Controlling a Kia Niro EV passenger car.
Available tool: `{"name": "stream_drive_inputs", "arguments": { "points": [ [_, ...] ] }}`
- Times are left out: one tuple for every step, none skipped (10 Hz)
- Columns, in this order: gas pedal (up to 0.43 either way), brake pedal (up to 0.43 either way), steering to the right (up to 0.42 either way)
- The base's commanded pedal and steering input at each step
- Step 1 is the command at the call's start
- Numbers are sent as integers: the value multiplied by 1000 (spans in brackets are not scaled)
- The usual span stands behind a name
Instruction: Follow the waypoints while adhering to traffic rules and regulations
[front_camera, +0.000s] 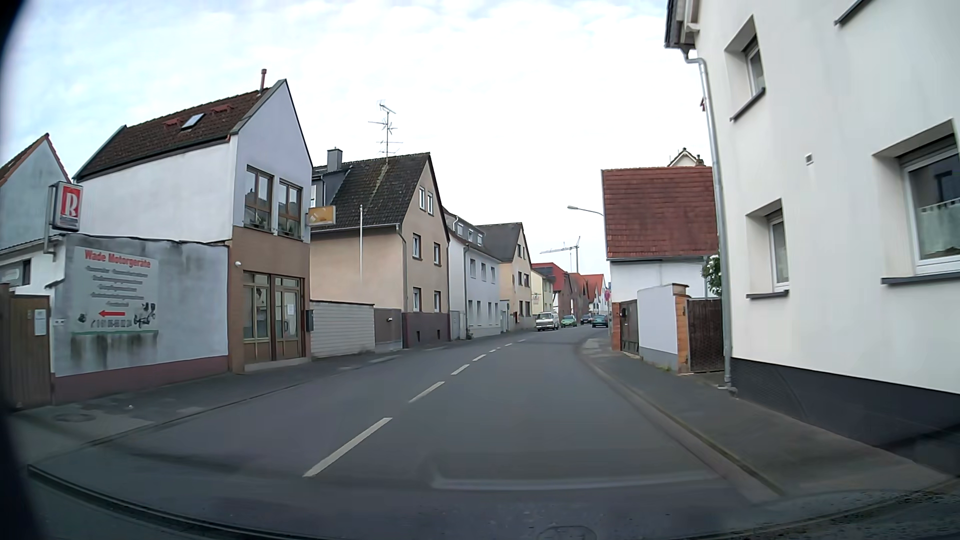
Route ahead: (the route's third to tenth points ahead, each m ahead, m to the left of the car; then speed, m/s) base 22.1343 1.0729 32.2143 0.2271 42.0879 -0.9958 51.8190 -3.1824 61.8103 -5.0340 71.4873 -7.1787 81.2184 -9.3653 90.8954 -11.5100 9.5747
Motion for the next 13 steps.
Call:
{"name": "stream_drive_inputs", "arguments": {
  "points": [
    [150, 0, 0],
    [150, 0, 2],
    [150, 0, 2],
    [150, 0, 3],
    [150, 0, 6],
    [150, 0, 7],
    [150, 0, 7],
    [150, 0, 10],
    [150, 0, 10],
    [150, 0, 11],
    [150, 0, 11],
    [150, 0, 12],
    [150, 0, 15]
  ]
}}
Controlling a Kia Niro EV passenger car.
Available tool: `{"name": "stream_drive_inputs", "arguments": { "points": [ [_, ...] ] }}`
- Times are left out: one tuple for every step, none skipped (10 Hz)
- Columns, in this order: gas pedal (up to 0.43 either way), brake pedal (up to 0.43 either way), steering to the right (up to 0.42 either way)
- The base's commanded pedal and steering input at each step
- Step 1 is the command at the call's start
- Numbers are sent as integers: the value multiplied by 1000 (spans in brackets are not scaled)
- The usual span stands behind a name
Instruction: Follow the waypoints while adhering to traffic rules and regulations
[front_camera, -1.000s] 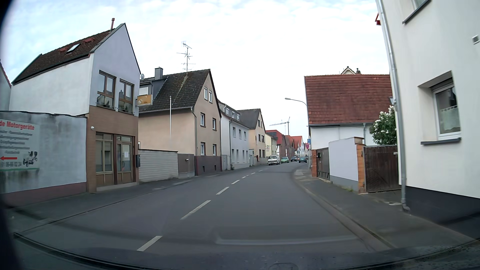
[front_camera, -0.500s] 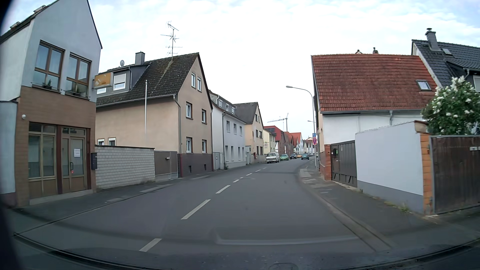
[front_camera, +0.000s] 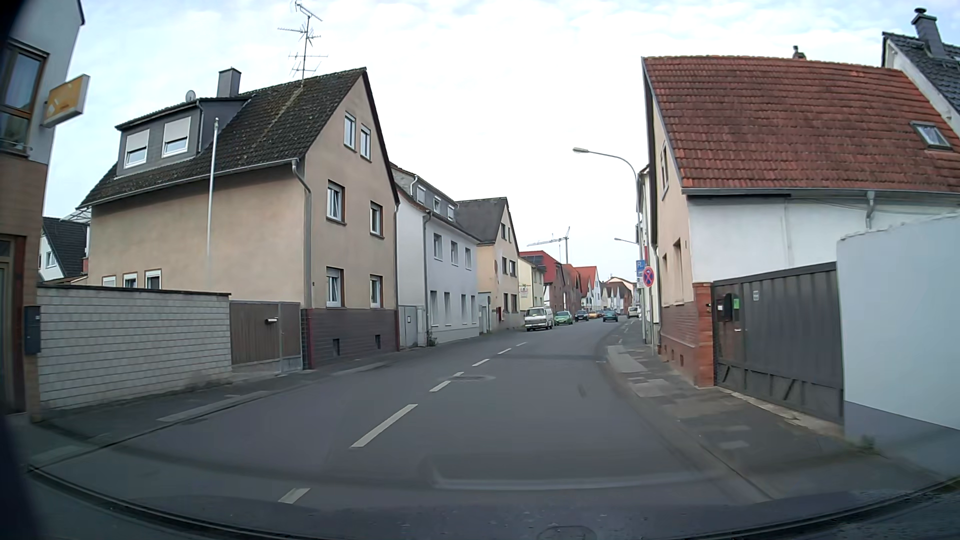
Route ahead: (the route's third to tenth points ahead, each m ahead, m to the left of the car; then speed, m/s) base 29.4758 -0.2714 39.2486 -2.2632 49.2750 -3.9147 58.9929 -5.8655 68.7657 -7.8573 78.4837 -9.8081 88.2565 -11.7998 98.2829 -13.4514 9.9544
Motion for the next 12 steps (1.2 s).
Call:
{"name": "stream_drive_inputs", "arguments": {
  "points": [
    [138, 0, 16],
    [138, 0, 18],
    [138, 0, 19],
    [138, 0, 21],
    [138, 0, 21],
    [138, 0, 21],
    [138, 0, 22],
    [138, 0, 22],
    [138, 0, 22],
    [138, 0, 22],
    [138, 0, 22],
    [138, 0, 22]
  ]
}}
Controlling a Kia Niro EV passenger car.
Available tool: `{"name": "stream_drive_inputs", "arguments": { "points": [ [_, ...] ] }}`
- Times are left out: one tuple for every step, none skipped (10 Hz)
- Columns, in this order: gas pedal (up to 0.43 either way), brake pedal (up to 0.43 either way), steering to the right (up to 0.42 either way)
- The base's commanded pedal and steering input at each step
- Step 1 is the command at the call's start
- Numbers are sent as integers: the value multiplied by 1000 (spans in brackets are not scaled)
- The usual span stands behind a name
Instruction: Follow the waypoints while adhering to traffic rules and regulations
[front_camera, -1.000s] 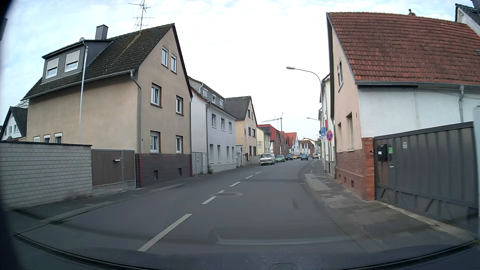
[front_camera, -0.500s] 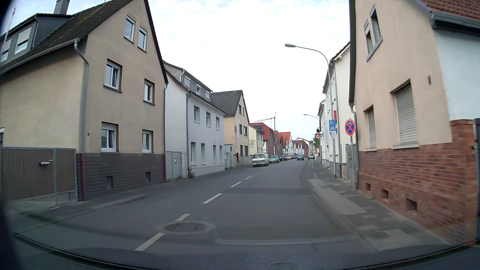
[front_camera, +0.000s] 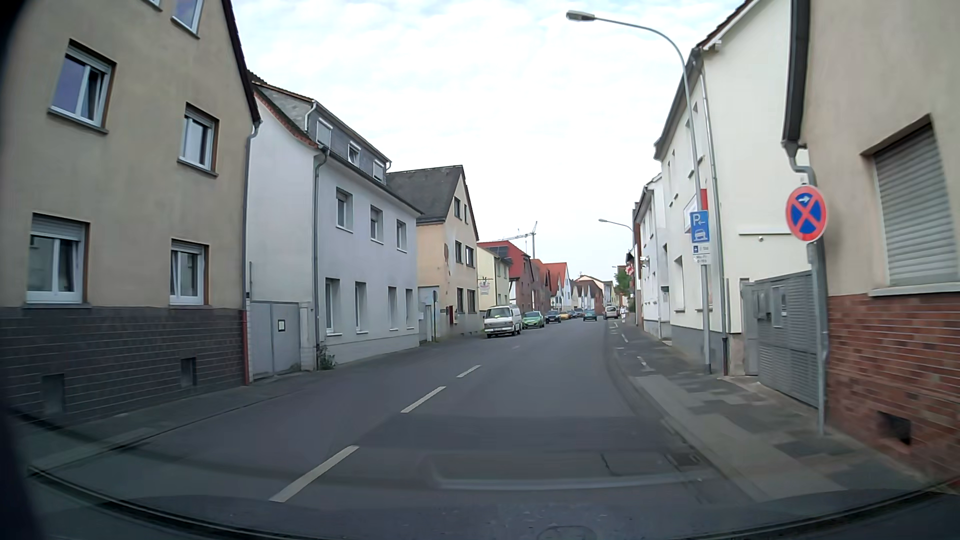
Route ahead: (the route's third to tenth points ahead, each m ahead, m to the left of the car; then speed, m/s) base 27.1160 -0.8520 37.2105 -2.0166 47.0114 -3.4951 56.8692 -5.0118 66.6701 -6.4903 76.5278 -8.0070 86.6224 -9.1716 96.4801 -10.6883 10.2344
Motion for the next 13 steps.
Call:
{"name": "stream_drive_inputs", "arguments": {
  "points": [
    [138, 0, 23],
    [138, 0, 23],
    [138, 0, 23],
    [138, 0, 23],
    [138, 0, 23],
    [138, 0, 23],
    [138, 0, 21],
    [138, 0, 23],
    [138, 0, 20],
    [138, 0, 21],
    [138, 0, 21],
    [138, 0, 20],
    [138, 0, 20]
  ]
}}
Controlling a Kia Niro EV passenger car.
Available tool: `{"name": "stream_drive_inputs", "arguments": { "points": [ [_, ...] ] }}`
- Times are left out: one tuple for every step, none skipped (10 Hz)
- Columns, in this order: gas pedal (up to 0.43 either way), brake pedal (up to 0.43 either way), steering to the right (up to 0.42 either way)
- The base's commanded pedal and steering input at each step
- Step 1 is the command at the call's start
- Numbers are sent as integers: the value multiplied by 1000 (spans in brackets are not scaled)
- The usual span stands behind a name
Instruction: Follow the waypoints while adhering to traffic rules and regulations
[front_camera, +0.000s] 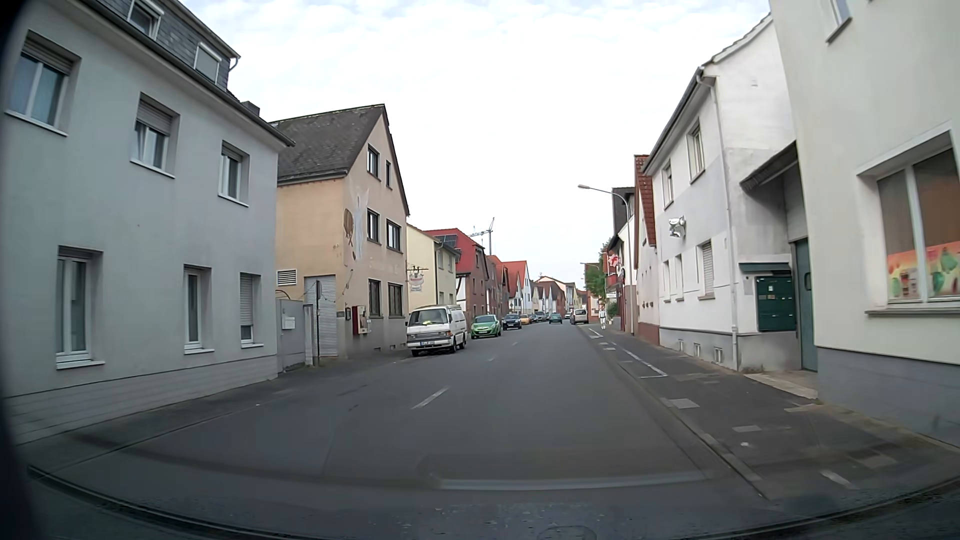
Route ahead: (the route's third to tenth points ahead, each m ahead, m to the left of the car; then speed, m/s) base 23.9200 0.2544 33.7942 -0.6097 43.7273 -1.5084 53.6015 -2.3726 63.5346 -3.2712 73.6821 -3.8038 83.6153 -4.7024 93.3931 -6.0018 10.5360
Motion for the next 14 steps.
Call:
{"name": "stream_drive_inputs", "arguments": {
  "points": [
    [138, 0, 20],
    [138, 0, 20],
    [138, 0, 19],
    [138, 0, 19],
    [138, 0, 18],
    [138, 0, 15],
    [138, 0, 14],
    [138, 0, 11],
    [138, 0, 11],
    [138, 0, 10],
    [138, 0, 9],
    [138, 0, 6],
    [138, 0, 4],
    [138, 0, 3]
  ]
}}
